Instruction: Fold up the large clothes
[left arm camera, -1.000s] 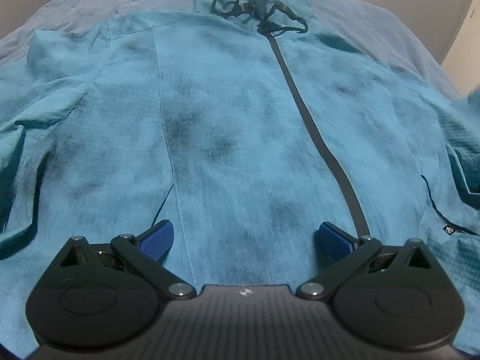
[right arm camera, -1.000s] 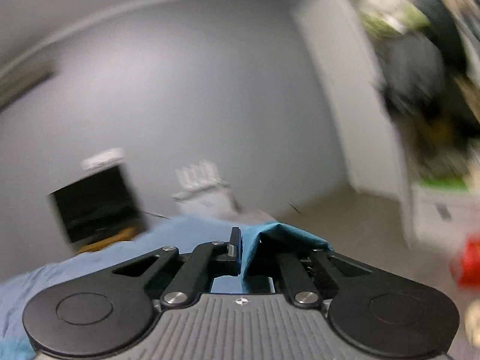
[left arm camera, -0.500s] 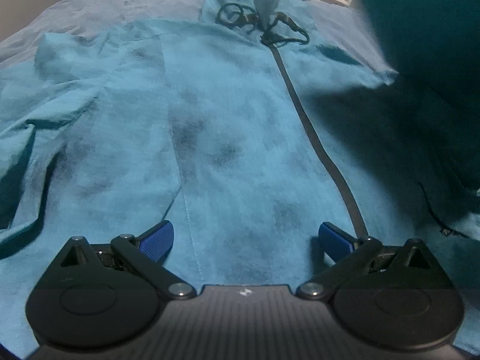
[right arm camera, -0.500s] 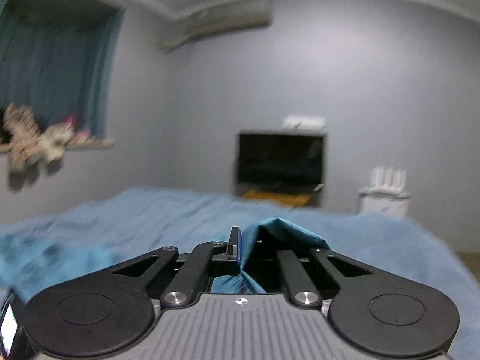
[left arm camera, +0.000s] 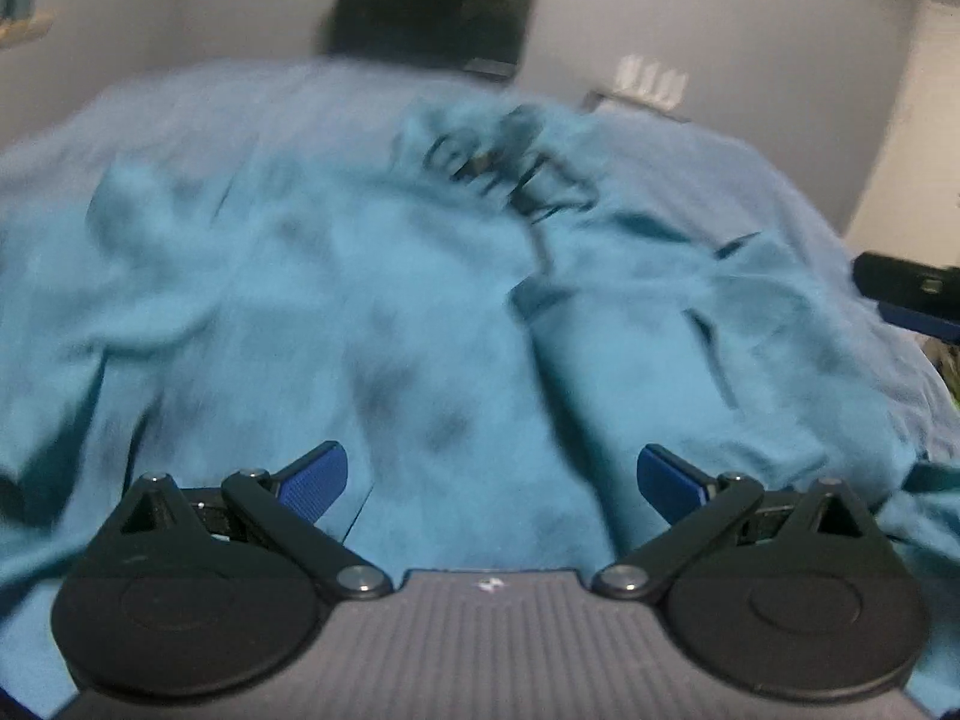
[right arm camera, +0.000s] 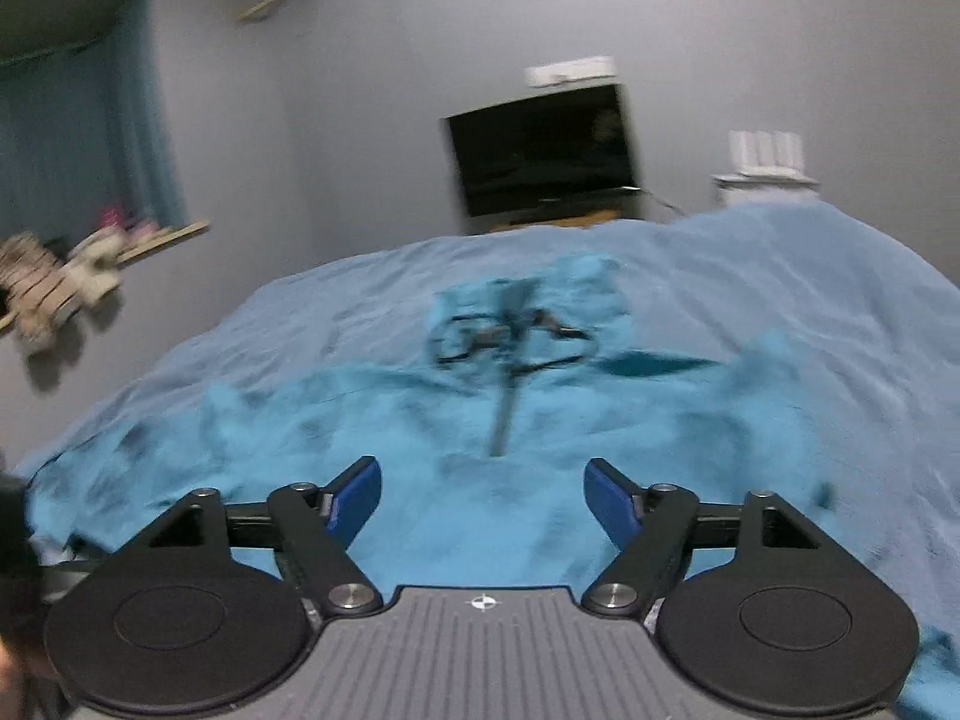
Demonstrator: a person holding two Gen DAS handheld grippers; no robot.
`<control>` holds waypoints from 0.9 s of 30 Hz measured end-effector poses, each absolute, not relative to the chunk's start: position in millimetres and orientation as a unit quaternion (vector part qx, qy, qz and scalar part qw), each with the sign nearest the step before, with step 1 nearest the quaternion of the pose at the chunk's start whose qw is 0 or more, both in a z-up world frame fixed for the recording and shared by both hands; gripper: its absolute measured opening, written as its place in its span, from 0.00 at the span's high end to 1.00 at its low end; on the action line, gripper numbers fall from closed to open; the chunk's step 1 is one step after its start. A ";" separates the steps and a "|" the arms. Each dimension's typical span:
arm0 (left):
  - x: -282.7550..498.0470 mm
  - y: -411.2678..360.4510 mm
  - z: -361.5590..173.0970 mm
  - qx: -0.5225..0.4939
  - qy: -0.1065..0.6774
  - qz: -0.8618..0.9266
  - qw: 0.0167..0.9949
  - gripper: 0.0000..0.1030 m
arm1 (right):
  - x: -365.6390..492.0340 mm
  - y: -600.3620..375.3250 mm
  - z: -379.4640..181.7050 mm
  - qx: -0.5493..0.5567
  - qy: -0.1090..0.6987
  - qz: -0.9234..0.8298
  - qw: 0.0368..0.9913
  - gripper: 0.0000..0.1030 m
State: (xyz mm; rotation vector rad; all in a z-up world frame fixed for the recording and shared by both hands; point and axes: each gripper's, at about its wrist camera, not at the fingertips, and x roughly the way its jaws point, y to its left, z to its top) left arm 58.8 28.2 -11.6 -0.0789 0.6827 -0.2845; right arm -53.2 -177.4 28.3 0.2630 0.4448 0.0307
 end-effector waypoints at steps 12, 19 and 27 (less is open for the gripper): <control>57.6 -93.2 2.2 0.161 0.305 -0.262 0.901 0.00 | -73.4 -276.4 -43.2 0.311 0.237 -0.158 0.907 0.14; 62.0 -155.7 -29.7 0.274 0.308 -0.280 0.867 0.42 | -74.7 -278.3 -57.2 0.308 0.232 -0.153 0.910 0.12; 64.2 -81.5 12.1 0.161 0.270 -0.219 0.924 0.93 | -79.1 -278.1 -38.4 0.299 0.211 -0.146 0.919 0.11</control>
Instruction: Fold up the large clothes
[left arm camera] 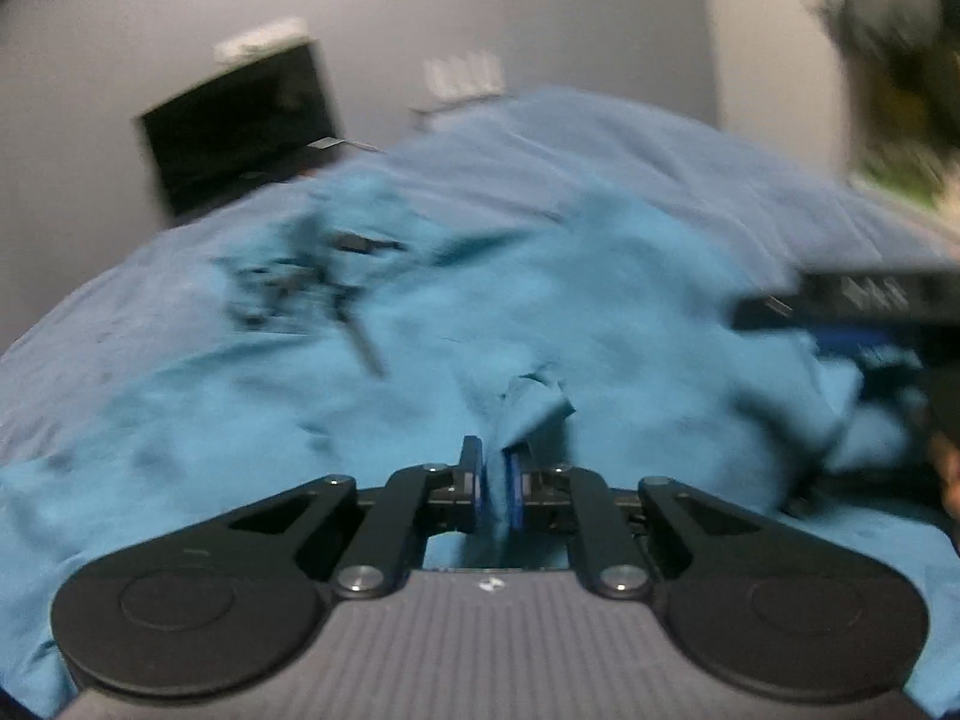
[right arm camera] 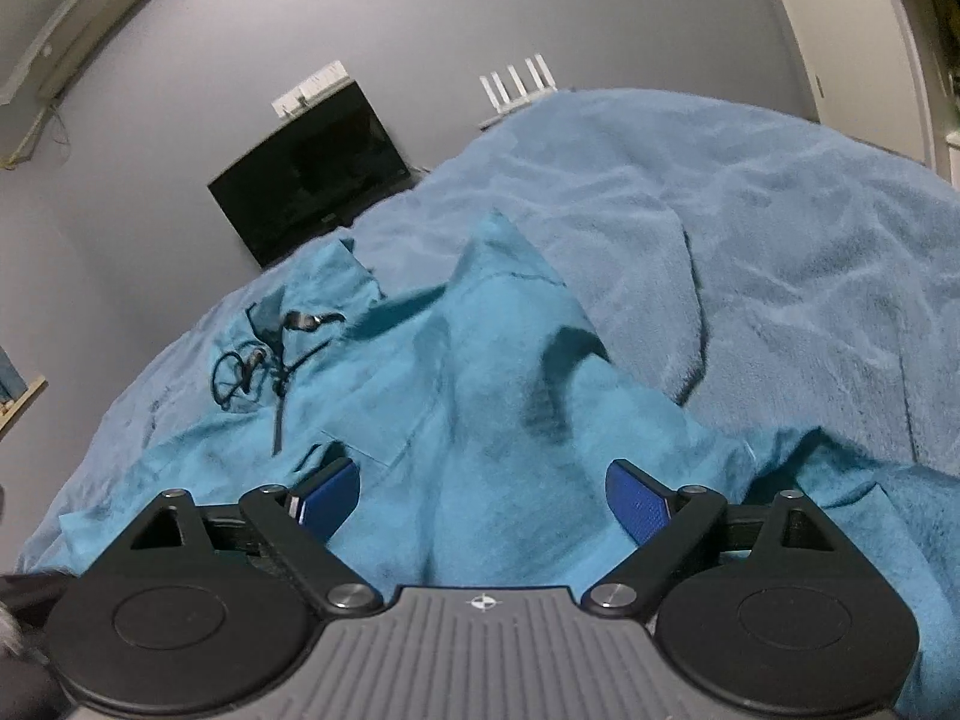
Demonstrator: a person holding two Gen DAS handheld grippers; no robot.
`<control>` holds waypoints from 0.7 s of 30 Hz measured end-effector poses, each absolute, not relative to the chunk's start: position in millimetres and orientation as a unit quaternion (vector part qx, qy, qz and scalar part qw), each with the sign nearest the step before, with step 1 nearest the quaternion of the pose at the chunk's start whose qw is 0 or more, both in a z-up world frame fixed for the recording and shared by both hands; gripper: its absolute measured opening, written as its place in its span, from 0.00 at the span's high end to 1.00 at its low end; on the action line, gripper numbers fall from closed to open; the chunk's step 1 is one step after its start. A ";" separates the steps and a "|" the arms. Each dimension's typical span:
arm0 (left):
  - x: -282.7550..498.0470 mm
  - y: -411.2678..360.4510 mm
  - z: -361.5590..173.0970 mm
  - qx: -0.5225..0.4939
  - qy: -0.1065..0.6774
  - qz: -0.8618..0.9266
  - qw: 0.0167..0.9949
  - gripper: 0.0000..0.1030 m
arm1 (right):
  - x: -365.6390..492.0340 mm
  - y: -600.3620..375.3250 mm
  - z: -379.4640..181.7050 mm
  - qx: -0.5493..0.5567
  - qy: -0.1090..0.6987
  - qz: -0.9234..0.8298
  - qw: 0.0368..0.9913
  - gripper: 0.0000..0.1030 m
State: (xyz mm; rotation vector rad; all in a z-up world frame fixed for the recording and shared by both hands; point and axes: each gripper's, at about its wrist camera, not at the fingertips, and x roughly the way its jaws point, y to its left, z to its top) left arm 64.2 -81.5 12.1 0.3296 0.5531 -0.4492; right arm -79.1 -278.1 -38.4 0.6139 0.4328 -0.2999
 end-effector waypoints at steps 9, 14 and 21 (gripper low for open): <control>79.8 61.7 21.3 0.008 0.327 -0.078 0.942 0.93 | -75.8 -257.8 -20.6 0.242 0.187 -0.111 0.946 0.09; 93.5 97.8 -17.2 -0.070 0.405 -0.032 0.911 0.93 | -67.0 -248.4 -18.6 0.211 0.208 -0.082 0.952 0.03; 88.8 101.3 -22.5 -0.065 0.420 0.006 0.905 0.93 | -63.2 -246.3 -16.6 0.197 0.225 -0.076 0.951 0.03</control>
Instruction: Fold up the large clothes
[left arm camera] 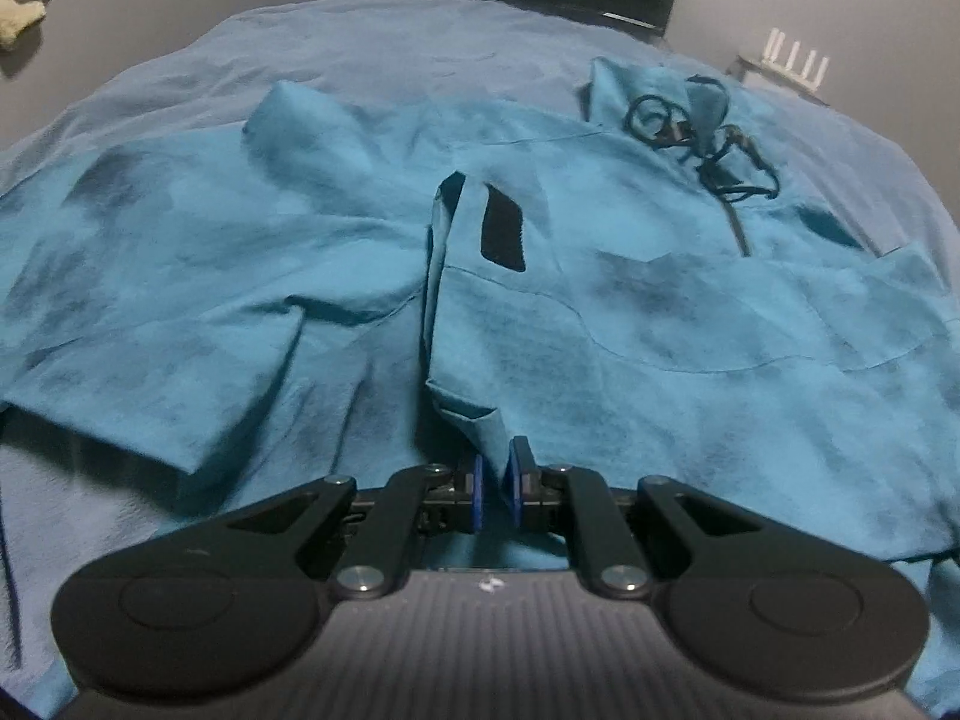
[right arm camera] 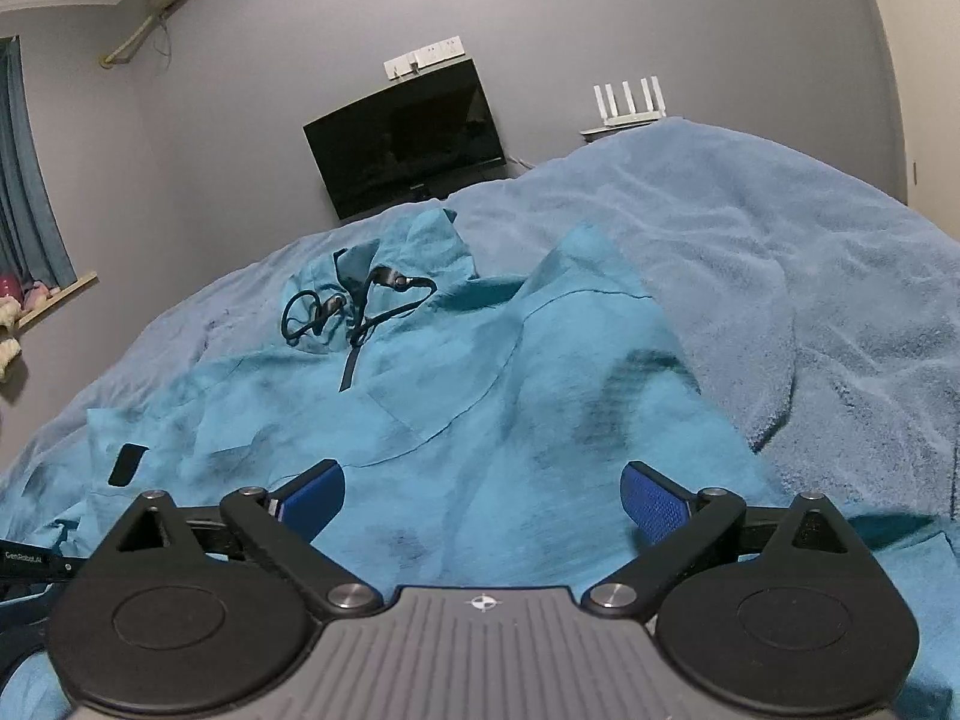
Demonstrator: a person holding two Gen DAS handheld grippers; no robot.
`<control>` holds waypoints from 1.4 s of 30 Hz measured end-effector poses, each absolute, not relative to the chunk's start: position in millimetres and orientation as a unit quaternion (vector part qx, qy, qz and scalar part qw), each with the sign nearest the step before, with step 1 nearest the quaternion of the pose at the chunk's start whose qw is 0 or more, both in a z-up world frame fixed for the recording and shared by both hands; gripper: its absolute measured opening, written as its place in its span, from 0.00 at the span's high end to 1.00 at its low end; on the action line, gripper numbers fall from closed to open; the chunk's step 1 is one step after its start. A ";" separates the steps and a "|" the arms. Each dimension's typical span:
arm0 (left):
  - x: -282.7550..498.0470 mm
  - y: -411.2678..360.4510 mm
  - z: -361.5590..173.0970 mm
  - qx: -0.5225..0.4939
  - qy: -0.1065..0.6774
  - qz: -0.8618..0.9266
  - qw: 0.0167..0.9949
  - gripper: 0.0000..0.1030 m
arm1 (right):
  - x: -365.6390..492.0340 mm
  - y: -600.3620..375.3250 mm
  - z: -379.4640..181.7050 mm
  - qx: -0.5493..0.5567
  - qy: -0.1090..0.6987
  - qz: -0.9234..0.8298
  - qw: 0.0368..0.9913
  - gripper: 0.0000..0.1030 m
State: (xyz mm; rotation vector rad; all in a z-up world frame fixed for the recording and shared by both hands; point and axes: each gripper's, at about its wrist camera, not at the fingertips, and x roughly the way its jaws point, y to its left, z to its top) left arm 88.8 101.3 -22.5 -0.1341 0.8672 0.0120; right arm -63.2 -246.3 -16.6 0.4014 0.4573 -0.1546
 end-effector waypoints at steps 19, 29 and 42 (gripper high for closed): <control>78.8 113.5 -16.7 -0.070 0.408 0.092 0.906 0.75 | -24.7 -274.6 -39.3 0.202 0.312 -0.107 0.922 0.49; 86.1 84.9 -2.0 -0.067 0.303 -0.041 0.950 0.33 | -25.2 -236.8 -16.3 0.114 0.272 -0.001 0.955 0.54; 114.9 72.4 -53.0 -0.007 0.414 -0.005 0.910 0.24 | -14.5 -206.4 -38.2 0.034 0.340 -0.002 0.940 0.27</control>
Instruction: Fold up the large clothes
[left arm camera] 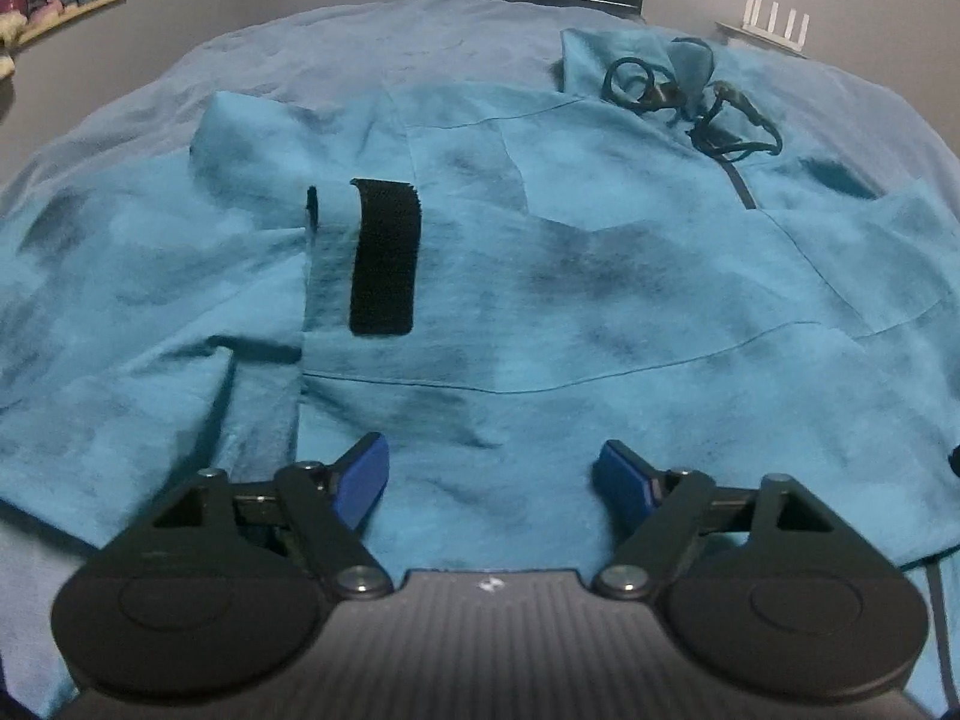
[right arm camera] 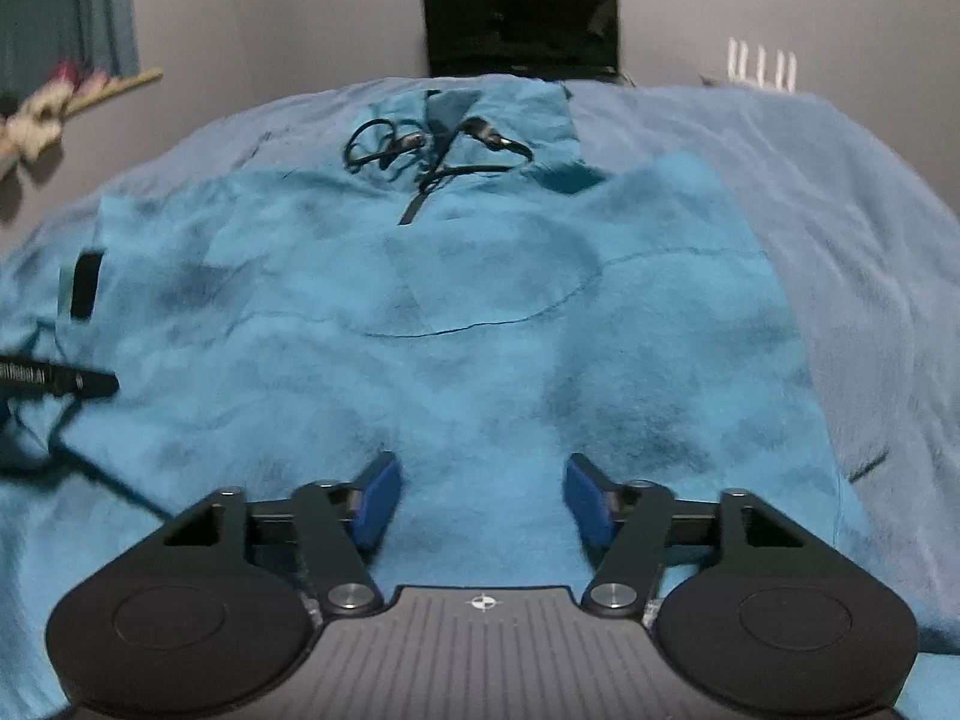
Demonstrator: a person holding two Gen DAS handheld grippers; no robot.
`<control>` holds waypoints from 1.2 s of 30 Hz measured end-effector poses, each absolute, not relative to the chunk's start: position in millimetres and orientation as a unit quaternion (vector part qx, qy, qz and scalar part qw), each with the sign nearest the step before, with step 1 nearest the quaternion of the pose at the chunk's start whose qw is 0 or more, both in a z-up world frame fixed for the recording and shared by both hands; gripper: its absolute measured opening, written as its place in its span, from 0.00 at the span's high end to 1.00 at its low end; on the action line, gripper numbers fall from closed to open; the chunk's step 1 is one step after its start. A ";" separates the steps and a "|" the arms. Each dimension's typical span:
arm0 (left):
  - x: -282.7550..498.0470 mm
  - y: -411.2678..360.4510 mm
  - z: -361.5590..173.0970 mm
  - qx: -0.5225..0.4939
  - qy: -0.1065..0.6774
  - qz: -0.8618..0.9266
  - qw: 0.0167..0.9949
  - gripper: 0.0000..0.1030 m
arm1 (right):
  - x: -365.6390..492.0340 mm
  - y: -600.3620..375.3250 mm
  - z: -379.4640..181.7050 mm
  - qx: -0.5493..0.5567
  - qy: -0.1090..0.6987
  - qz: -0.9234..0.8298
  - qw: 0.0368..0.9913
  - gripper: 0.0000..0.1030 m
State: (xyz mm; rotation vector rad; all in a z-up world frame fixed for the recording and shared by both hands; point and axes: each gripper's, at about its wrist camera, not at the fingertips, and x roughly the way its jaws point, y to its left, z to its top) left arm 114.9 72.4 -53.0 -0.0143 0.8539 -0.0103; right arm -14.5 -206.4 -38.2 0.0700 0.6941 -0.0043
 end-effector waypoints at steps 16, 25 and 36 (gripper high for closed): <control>82.7 202.2 66.7 -0.077 0.232 0.139 0.960 0.02 | -30.5 -198.8 -28.0 0.008 0.291 -0.028 0.956 0.02; 62.7 367.0 7.5 -0.140 0.275 0.365 0.878 0.02 | -27.7 -196.6 -28.4 0.003 0.298 -0.033 0.954 0.02; 44.8 438.4 -33.0 -0.242 0.260 0.370 0.858 0.02 | -17.7 -198.4 -32.7 0.004 0.316 -0.038 0.948 0.02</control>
